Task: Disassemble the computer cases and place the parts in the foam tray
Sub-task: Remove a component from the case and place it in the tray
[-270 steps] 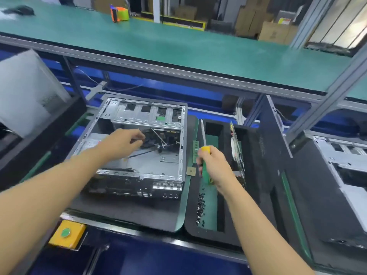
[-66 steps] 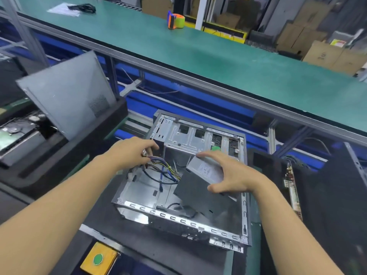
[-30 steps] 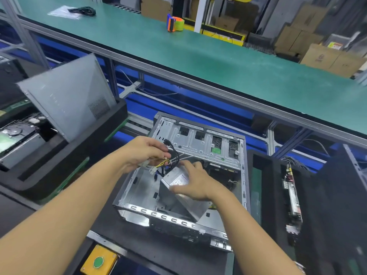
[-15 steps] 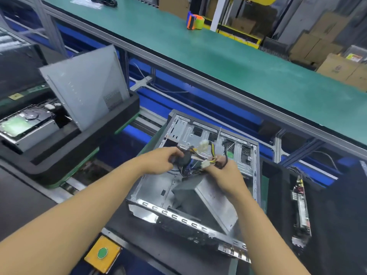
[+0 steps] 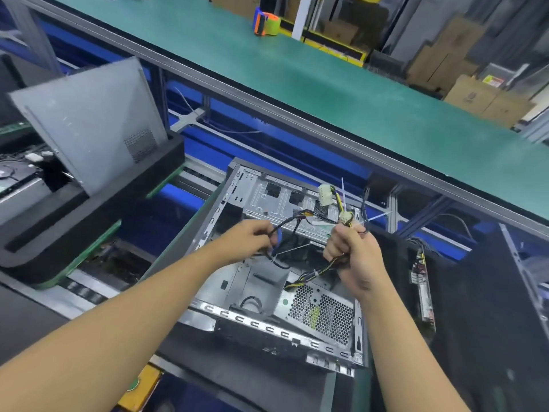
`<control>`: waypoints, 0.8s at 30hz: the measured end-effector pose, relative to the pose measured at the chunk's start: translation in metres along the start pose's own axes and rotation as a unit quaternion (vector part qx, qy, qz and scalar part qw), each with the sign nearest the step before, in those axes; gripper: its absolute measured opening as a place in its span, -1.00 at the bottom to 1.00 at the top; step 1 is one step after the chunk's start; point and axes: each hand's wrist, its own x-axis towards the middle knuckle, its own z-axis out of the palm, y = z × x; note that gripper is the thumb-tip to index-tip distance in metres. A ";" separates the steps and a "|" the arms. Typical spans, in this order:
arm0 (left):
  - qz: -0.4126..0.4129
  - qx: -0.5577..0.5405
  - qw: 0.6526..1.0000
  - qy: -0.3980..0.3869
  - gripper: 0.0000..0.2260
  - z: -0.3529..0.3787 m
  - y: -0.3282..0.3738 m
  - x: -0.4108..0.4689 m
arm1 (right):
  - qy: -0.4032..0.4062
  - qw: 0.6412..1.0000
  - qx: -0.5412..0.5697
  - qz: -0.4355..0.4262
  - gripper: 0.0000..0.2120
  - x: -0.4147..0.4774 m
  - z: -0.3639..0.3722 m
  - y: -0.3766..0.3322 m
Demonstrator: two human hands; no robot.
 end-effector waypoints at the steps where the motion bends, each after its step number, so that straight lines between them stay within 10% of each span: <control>1: -0.005 -0.027 1.000 0.004 -0.83 -0.001 0.001 -0.001 | -0.006 1.000 -0.003 0.009 -0.63 0.000 -0.001 -0.002; 8: 0.076 0.062 0.993 0.063 -0.87 -0.015 0.025 0.002 | -0.039 0.997 -0.037 0.054 -0.81 -0.002 -0.011 -0.003; 17: -0.030 0.092 0.995 0.010 -0.70 -0.031 0.007 -0.027 | 0.040 0.989 -0.144 0.020 -0.81 0.006 0.025 0.011; 19: -0.048 0.156 0.986 0.025 -0.62 -0.038 -0.002 -0.040 | 0.105 0.937 -0.334 -0.010 -0.76 0.013 0.039 0.014; 24: -0.043 0.141 0.973 0.180 -0.78 -0.075 -0.020 -0.090 | 0.107 0.669 -0.735 -0.019 -0.51 0.022 0.080 0.014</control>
